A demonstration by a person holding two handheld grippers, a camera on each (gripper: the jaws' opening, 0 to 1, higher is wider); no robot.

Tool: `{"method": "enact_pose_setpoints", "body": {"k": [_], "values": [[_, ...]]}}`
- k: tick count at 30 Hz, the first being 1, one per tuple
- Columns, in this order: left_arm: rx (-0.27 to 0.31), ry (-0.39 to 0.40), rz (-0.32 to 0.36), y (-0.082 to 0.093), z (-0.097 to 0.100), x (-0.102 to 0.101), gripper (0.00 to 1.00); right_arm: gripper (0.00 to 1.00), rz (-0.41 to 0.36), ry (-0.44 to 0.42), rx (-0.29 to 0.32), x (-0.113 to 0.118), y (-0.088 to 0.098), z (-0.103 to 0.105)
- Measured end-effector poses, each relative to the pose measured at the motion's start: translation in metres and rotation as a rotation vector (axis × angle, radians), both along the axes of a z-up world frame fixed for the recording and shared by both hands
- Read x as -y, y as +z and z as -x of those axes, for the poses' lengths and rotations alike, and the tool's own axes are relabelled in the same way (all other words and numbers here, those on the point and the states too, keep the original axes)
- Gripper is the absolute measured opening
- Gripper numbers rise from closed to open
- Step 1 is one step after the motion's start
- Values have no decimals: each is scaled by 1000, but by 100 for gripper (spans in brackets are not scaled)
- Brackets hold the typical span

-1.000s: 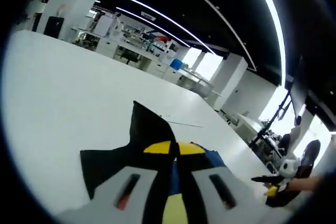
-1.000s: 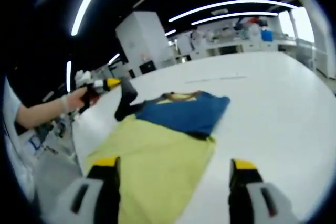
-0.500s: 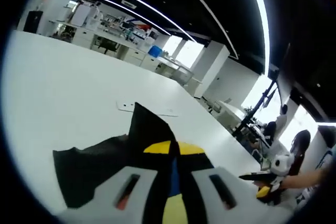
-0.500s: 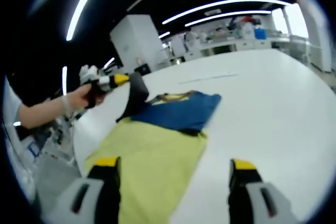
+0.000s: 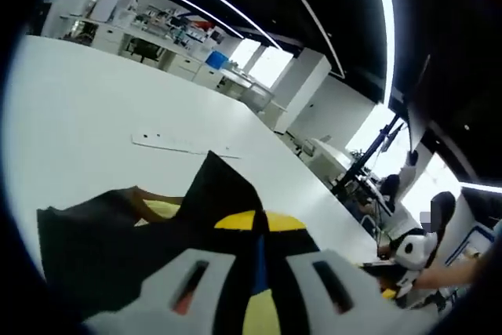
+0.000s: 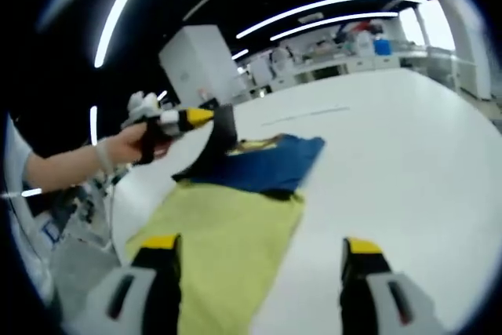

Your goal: Fold the garment on the visible template until the final outline fits inside the template.

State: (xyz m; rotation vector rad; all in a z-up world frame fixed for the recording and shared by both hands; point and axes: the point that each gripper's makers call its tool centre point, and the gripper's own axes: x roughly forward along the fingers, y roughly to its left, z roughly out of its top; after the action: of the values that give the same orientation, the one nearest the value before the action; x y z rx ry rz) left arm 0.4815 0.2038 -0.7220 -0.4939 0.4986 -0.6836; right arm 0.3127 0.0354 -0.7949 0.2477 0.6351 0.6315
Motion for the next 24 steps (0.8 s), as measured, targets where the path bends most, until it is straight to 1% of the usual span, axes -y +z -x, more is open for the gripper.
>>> {"method": "enact_pose_setpoints", "body": {"k": [4,8,13,16,21,24], "values": [[-6,-39,-4,-3,2,24,0,83,-1,-10,-3,5,-1,-1],[-15,-78,-7,-12,6,45,0,83,-3,-24,-9,9,-3,-1],[-39,-108,3,-24,12,61,0,82,-5,-36,-15,14,-6,-1],[-57,-119,8,-33,11,67,0,82,-6,-39,-20,16,-8,-1],[-89,-129,-3,-50,13,82,0,82,-8,-41,-21,16,-8,-2],[-102,-154,-12,-58,16,92,0,82,-7,-39,-25,15,-9,-3]]}}
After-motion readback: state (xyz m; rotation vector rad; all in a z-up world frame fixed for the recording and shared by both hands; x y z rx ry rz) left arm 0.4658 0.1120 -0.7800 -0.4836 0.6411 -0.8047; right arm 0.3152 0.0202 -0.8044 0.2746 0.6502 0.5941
